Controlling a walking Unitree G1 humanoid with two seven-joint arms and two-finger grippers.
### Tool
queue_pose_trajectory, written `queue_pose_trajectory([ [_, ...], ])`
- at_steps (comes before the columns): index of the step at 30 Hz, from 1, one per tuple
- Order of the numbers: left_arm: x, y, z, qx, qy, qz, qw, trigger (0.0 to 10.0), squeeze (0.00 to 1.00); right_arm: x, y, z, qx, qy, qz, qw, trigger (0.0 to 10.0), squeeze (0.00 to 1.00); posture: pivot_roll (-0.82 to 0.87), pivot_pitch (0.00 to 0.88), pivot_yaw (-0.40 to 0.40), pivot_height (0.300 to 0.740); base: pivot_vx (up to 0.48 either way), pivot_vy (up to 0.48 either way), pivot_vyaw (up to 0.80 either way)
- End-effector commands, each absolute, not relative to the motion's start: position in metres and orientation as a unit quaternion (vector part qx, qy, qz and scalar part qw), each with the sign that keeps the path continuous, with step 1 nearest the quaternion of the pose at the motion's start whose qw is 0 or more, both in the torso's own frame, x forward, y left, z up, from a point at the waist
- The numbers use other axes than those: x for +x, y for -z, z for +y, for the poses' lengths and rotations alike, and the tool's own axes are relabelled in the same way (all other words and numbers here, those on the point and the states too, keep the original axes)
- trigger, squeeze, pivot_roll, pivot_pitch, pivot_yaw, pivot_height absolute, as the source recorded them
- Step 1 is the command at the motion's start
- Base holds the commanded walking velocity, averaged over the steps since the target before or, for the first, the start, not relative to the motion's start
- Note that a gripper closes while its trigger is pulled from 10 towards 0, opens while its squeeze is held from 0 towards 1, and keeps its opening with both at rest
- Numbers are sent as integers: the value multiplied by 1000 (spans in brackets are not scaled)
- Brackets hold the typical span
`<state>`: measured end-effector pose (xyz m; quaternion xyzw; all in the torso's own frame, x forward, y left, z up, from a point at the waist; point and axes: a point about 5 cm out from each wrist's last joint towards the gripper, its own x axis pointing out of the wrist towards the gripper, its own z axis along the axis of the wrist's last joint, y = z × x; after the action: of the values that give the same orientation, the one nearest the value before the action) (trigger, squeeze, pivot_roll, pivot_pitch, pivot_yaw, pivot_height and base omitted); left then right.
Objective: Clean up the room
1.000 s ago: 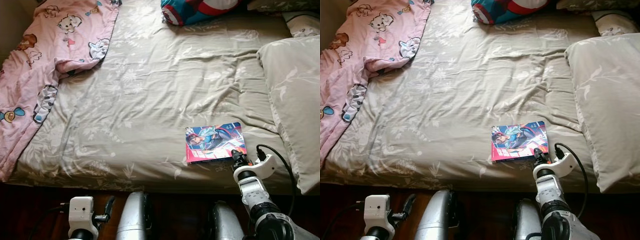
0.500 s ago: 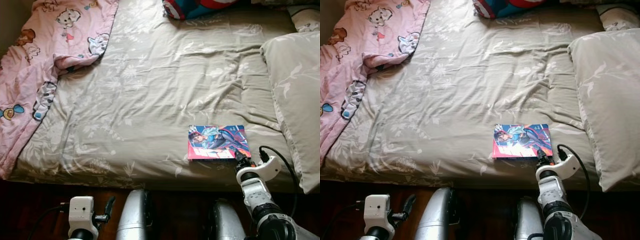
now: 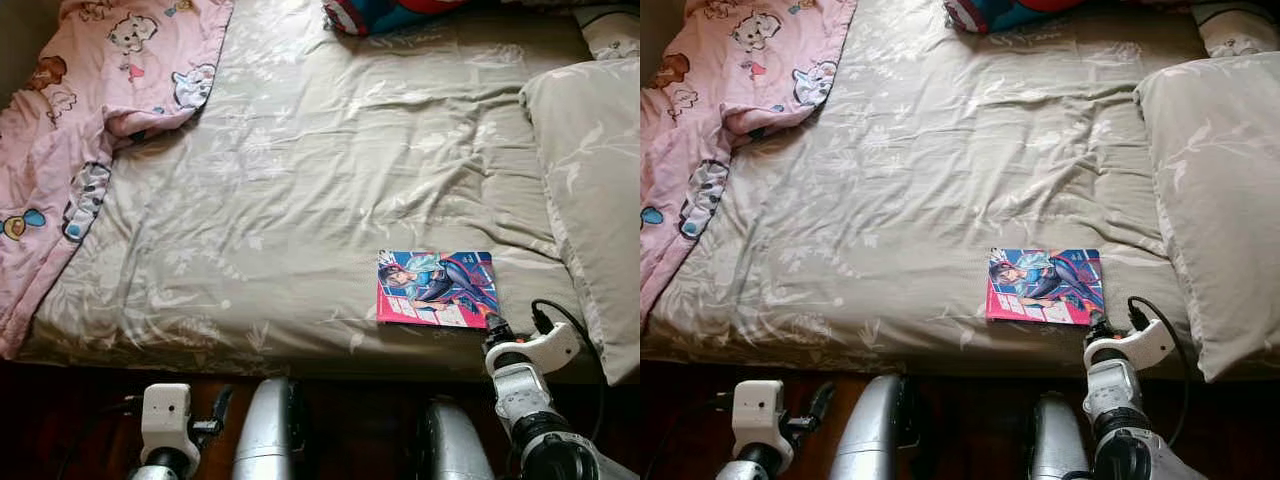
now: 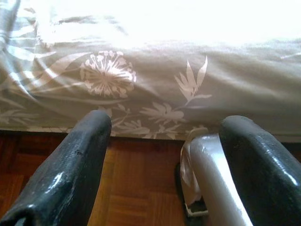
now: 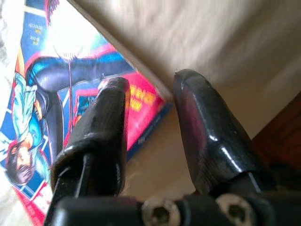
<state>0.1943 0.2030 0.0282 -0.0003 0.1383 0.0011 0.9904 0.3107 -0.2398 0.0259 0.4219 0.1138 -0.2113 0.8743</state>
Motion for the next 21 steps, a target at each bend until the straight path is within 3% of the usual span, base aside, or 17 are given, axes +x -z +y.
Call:
queue_pose_trajectory([
  [1,186,-16,207,7,-8,168,986,10000,0,305,-21,-240,388,213,120,888,10000,0,57,312,138,638,0,0,0],
  [8,199,-9,204,-4,-16,166,986,10000,0,304,-30,-234,235,177,74,953,10000,0,21,265,112,638,0,0,0],
  [17,223,1,201,-33,-43,166,985,10000,0,291,-18,-197,148,71,78,983,10000,0,-27,164,74,638,0,0,0],
  [21,228,6,202,-39,-50,174,983,10000,0,286,-13,-186,149,40,86,984,10000,0,-47,131,65,643,0,0,0],
])
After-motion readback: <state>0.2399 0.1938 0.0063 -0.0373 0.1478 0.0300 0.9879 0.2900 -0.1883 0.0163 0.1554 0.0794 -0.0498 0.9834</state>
